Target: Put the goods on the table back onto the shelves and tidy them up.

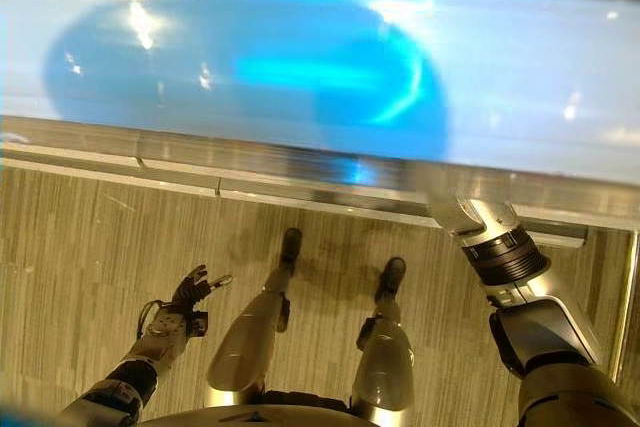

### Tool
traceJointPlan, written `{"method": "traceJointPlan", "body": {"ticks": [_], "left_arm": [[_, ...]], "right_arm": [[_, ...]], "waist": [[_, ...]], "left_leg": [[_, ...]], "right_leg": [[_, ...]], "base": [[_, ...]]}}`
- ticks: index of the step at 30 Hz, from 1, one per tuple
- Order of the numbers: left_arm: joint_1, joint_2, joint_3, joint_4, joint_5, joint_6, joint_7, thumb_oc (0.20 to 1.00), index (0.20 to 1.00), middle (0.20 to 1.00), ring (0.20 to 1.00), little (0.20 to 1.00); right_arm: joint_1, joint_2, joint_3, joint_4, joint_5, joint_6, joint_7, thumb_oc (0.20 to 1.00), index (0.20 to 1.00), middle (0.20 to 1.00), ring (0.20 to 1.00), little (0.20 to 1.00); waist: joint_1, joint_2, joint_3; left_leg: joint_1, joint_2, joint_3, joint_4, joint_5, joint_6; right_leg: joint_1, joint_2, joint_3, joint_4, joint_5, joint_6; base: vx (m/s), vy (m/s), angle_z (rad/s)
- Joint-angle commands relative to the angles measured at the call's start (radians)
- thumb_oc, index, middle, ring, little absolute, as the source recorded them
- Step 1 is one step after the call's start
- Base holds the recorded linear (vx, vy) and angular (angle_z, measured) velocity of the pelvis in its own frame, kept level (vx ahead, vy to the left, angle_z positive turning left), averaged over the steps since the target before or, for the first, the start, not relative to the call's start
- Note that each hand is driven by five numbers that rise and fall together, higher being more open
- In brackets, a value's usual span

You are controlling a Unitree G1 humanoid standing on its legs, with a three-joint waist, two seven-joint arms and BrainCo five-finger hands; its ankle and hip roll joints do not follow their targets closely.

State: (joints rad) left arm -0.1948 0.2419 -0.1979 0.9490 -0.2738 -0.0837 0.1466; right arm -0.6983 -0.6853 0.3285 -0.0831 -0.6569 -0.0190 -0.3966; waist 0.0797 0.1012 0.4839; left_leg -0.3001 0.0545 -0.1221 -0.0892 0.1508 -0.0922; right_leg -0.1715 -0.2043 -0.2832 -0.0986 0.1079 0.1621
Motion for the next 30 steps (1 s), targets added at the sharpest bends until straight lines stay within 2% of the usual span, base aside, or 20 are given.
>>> {"method": "traceJointPlan", "body": {"ticks": [1,19,30], "left_arm": [[-0.005,0.031,-0.015,0.064,-0.042,-0.002,0.025,1.0,1.0,1.0,1.0,1.0],[-0.025,0.031,-0.02,0.075,-0.047,-0.005,0.045,1.0,1.0,1.0,1.0,1.0],[-0.033,0.029,-0.026,0.081,-0.045,-0.006,0.051,1.0,1.0,1.0,1.0,1.0]], "right_arm": [[0.002,0.01,0.007,-0.099,0.039,-0.05,-0.023,0.2,0.2,0.2,0.2,0.2],[-0.046,0.038,0.101,-0.064,0.048,-0.058,-0.009,0.2,0.2,0.2,0.2,0.2],[-0.089,0.044,0.149,-0.001,0.033,-0.045,-0.003,0.2,0.2,0.2,0.2,0.2]], "waist": [[0.002,-0.05,-0.078],[-0.01,-0.065,-0.055],[-0.005,-0.055,-0.043]], "left_leg": [[-0.014,0.057,0.055,0.026,-0.071,-0.05],[-0.015,0.067,0.076,0.014,-0.064,-0.054],[-0.018,0.067,0.083,0.009,-0.062,-0.055]], "right_leg": [[-0.041,-0.079,0.085,0.122,-0.076,0.039],[-0.069,-0.08,0.1,0.133,-0.07,0.038],[-0.08,-0.082,0.102,0.134,-0.067,0.04]], "base": [[0.0,0.0,0.0],[0.0,0.0,-0.01],[0.0,0.0,-0.01]]}}
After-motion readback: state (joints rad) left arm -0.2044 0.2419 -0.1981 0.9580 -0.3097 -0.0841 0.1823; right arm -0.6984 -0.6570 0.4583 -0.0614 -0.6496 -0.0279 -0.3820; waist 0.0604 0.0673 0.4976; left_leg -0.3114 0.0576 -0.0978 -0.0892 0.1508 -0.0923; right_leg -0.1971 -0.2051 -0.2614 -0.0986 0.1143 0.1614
